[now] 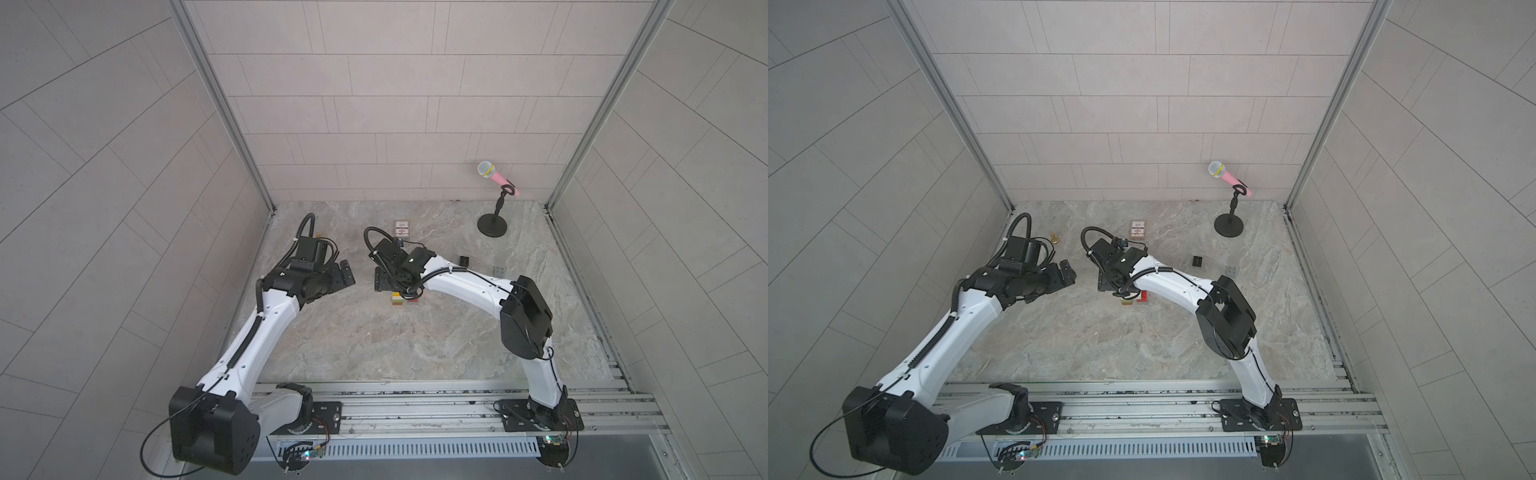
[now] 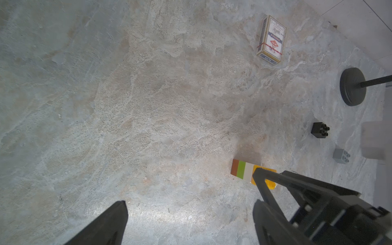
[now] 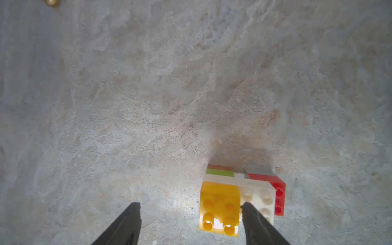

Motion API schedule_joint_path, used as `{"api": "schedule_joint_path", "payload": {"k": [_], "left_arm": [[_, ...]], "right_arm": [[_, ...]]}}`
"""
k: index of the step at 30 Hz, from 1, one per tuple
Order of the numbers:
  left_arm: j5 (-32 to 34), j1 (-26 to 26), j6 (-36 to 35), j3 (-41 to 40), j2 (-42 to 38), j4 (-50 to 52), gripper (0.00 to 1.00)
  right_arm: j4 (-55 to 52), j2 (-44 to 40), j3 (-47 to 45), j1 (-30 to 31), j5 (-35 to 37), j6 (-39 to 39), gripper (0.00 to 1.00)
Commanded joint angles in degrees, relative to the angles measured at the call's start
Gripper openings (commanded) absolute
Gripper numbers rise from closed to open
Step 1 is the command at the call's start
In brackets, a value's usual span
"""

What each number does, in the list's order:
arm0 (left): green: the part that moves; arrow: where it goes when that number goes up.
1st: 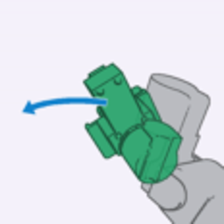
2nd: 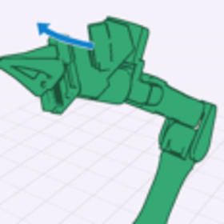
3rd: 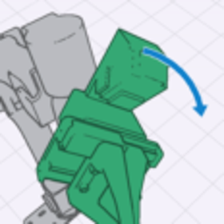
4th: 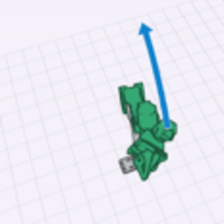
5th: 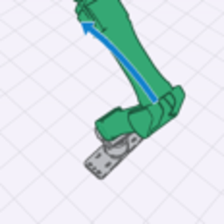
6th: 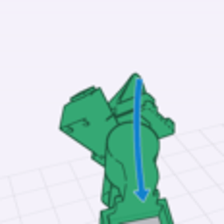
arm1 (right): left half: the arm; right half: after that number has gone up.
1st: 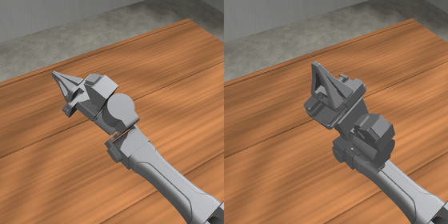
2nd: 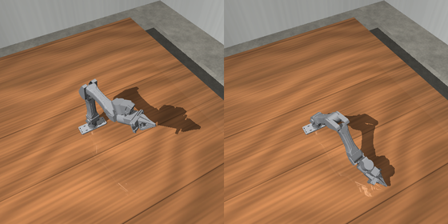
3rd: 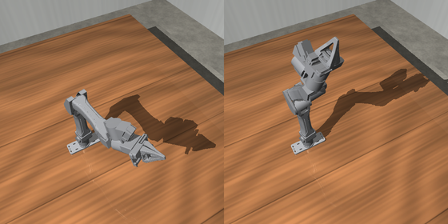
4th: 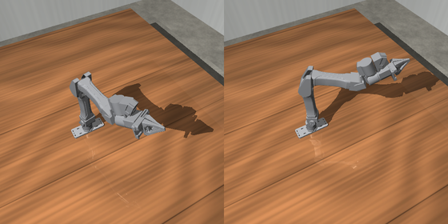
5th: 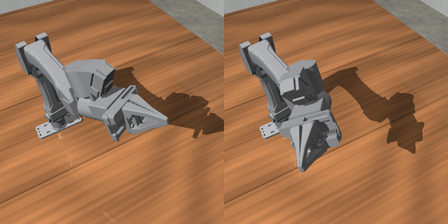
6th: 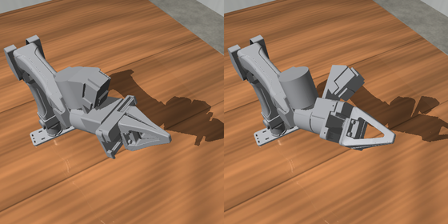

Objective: Assemble the letter h with lego
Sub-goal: Assemble the lego brick with the lego brick.

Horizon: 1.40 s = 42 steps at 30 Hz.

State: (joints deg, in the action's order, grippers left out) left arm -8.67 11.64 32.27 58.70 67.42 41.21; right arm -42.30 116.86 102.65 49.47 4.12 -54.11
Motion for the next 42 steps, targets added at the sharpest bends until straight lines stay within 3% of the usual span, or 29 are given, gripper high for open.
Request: {"api": "schedule_joint_path", "payload": {"k": [1,4,6,11,14,18,20,26,42], "left_arm": [[-1.62,-0.30,-1.50,0.72,0.39,-0.88,1.00],[-4.01,-0.29,-2.22,0.30,0.69,-1.91,0.93],[-8.08,-0.15,-2.86,-0.49,1.10,-4.03,0.82],[-18.58,3.27,-4.43,-0.68,6.19,-6.96,0.53],[-22.26,6.09,-5.69,0.21,9.66,-7.02,0.31],[-24.69,10.09,-6.28,2.66,13.99,-7.24,0.08],[-27.63,10.49,-4.23,5.00,17.28,-7.18,0.00],[-34.68,12.08,-0.52,13.61,27.12,-5.75,0.00],[-29.93,12.49,-1.85,12.58,38.41,-4.79,0.00]], "right_arm": [[0.96,-4.57,-1.35,-0.16,0.39,0.54,0.77],[2.43,-8.77,-4.08,-0.50,0.45,1.95,0.77],[5.34,-13.73,-8.82,-1.21,0.70,3.87,0.73],[21.37,-30.97,-31.07,-5.97,0.75,10.24,0.52],[32.77,-38.35,-44.76,-12.11,-7.76,13.39,0.33],[48.07,-41.26,-58.58,-21.19,-20.48,10.94,0.07],[50.97,-40.71,-60.80,-22.56,-22.62,12.23,0.06],[52.11,-38.89,-61.17,-22.91,-23.97,15.44,0.04],[51.20,-36.48,-60.73,-23.16,-25.33,14.99,0.03]]}}
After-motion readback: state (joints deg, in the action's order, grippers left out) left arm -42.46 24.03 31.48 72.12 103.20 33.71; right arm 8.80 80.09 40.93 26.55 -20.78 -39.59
